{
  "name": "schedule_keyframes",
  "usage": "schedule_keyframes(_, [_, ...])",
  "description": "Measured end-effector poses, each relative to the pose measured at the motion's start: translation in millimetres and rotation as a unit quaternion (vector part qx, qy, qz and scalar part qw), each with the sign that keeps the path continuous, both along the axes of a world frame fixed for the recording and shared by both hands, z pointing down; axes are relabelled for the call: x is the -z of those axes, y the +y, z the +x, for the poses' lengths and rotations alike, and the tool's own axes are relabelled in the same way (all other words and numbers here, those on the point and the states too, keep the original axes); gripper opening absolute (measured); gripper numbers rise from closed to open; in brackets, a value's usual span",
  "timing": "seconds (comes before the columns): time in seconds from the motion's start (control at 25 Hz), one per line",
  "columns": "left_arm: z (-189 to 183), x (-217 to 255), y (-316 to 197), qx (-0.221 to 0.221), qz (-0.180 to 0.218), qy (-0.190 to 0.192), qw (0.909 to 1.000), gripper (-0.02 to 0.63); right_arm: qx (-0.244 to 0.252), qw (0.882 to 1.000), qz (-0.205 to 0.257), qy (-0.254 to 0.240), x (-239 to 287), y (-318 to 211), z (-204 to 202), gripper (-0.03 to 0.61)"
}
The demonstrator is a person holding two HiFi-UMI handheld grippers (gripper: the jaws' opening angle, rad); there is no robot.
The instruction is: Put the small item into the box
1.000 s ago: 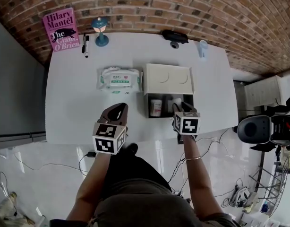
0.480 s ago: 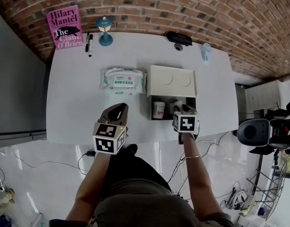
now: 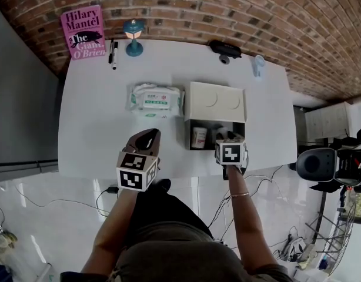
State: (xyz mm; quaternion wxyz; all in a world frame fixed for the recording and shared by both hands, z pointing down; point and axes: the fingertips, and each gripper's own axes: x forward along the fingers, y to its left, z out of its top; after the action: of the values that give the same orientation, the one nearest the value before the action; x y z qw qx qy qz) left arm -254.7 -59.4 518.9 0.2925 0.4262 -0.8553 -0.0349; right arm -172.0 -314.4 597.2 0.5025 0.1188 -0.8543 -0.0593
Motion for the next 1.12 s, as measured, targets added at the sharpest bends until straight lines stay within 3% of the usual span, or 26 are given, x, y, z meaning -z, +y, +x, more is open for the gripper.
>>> schedule_keyframes(0.24, [3, -2, 1, 0.000, 0.000, 0.002, 1.0000, 0.031, 0.002, 1.000, -0.009, 0.003, -5, 6, 2, 0.164])
schedule_keyframes(0.48, [6, -4, 2, -0.001, -0.001, 0.006, 1.0000, 0.031, 0.003, 1.000, -0.003, -0.004, -3, 5, 1, 0.215])
schedule_keyframes(0.84, [8, -5, 2, -0.002, -0.002, 0.007, 1.0000, 0.031, 0.011, 0.998, 0.010, -0.063, 23, 10, -6, 0.216])
schedule_keyframes(1.12, [11, -3, -4, -0.010, -0.003, 0.004, 0.9999, 0.031, -0.011, 0.993, -0.019, -0.115, 34, 15, -4, 0.204])
